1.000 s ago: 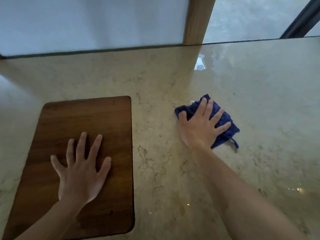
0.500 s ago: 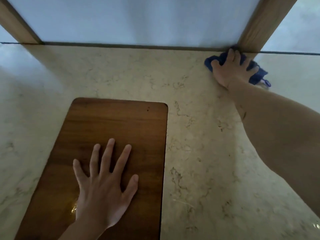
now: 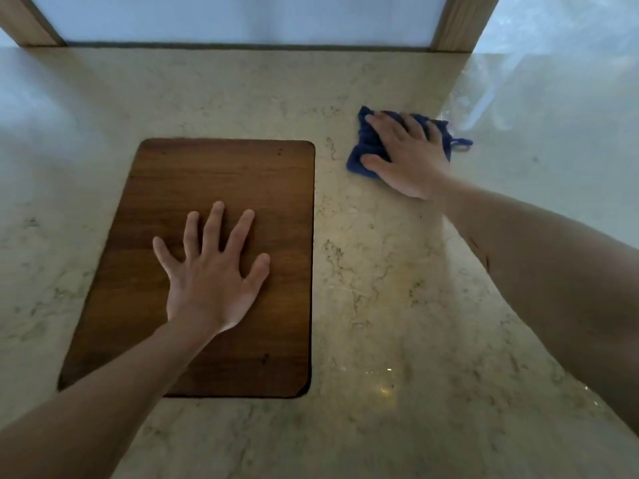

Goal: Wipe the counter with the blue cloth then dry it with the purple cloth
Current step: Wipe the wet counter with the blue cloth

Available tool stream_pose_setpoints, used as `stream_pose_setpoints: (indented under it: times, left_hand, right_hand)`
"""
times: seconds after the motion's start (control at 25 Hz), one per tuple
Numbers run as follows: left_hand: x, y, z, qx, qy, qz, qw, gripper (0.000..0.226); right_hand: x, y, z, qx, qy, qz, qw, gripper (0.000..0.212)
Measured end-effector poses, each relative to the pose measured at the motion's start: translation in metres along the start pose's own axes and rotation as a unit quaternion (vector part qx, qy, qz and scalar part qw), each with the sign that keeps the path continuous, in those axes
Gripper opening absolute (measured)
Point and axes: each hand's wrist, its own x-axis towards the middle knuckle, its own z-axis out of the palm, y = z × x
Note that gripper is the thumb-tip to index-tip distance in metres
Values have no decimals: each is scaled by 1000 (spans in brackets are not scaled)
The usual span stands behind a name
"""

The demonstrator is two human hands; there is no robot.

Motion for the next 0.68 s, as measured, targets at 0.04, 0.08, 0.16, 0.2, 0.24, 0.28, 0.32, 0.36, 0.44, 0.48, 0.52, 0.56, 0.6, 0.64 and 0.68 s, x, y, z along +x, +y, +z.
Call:
stream_pose_setpoints:
  times: [0.04, 0.08, 0.16, 0.2, 0.24, 0.28, 0.32, 0.36, 0.44, 0.48, 0.52, 0.56, 0.6, 0.64, 0.68]
  left_hand:
    - [0, 0, 0, -2, 4, 2, 1000, 71]
    - [0, -1, 0, -6, 10, 4, 1000, 71]
    - [-1, -2, 1, -15, 23, 11, 1000, 69]
    - [2, -2, 2, -22, 26, 13, 999, 69]
    - [2, -3, 3, -29, 28, 16, 999, 69]
    - [2, -3, 4, -32, 29, 19, 999, 69]
    - [1, -4, 5, -34, 32, 22, 999, 69]
    - [2, -5, 5, -35, 34, 24, 999, 69]
    - [2, -5, 6, -38, 38, 31, 998, 70]
    - [3, -6, 6, -40, 38, 31, 998, 70]
    - [3, -6, 6, -41, 35, 34, 998, 71]
    - [2, -6, 5, -42, 31, 36, 998, 72]
    - [2, -7, 5, -44, 28, 37, 998, 73]
    - [1, -6, 4, -46, 26, 39, 998, 74]
    - [0, -6, 4, -48, 24, 39, 998, 74]
  right_hand:
    - [-20, -6, 3, -3, -2, 0, 1000, 71]
    - [-40, -11, 6, -6, -5, 0, 1000, 71]
    - [-85, -22, 12, -19, -12, -4, 1000, 72]
    - [-106, -26, 15, -21, -17, -7, 1000, 74]
    - [-132, -31, 18, -23, -20, -10, 999, 75]
    - [-159, -35, 20, -21, -21, -10, 1000, 75]
    - [-189, -40, 23, -19, -21, -8, 1000, 75]
    - [-218, -44, 25, -17, -25, -2, 1000, 75]
    - [-282, -53, 33, -13, -29, 34, 999, 75]
    - [-313, -59, 38, -11, -29, 62, 998, 76]
    - [-345, -67, 42, -8, -25, 97, 995, 77]
    - [-376, -76, 48, -4, -13, 133, 991, 77]
    - [-404, -87, 53, 0, 5, 166, 986, 77]
    - [-430, -101, 59, 3, 27, 195, 980, 77]
    - [-450, -117, 66, 5, 43, 222, 974, 77]
